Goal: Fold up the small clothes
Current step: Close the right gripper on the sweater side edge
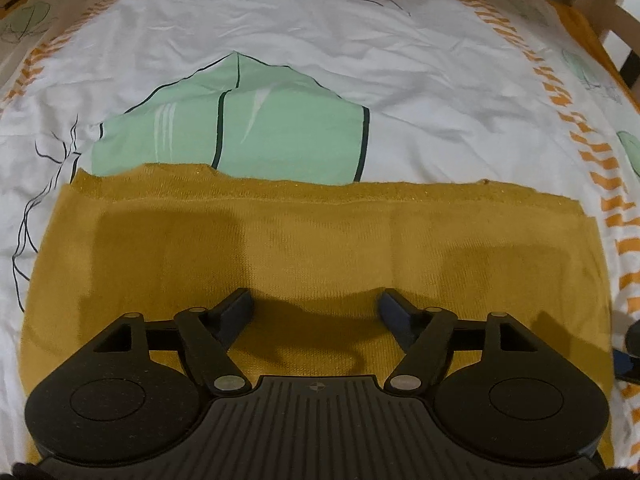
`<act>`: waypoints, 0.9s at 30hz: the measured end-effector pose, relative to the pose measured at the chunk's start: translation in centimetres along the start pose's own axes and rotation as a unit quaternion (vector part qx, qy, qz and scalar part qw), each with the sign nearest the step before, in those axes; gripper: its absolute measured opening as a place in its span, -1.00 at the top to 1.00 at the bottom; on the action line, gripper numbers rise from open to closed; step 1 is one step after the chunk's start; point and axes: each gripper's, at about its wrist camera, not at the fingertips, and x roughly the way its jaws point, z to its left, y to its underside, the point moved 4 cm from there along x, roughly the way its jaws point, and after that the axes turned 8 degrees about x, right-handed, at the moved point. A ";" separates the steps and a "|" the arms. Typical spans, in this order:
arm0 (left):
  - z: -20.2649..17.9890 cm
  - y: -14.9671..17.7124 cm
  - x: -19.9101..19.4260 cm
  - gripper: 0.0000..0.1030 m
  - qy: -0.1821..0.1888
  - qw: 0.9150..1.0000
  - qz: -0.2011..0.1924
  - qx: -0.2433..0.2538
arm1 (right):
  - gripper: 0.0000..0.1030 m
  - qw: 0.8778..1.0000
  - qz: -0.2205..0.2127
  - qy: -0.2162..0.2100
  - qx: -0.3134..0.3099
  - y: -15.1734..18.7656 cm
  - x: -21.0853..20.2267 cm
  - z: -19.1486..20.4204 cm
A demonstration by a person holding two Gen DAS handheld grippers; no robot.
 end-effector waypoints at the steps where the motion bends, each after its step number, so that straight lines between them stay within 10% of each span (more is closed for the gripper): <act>1: 0.0 0.0 0.0 -0.37 0.000 1.000 0.000 0.001 | -1.00 1.000 0.001 -0.001 0.001 0.0 0.0 0.0; 7: 0.0 0.1 -0.1 -0.38 0.000 1.000 -0.004 0.002 | -0.89 1.000 0.012 0.005 -0.013 0.0 0.3 0.4; 14: 0.1 0.1 -0.1 -0.39 0.001 1.000 -0.003 0.003 | 0.44 0.999 0.015 0.034 -0.009 0.0 0.6 -0.3; 27: 3.7 1.4 -4.1 -0.34 0.007 1.000 -0.006 0.001 | 0.50 0.998 0.011 0.059 -0.035 0.4 0.6 0.8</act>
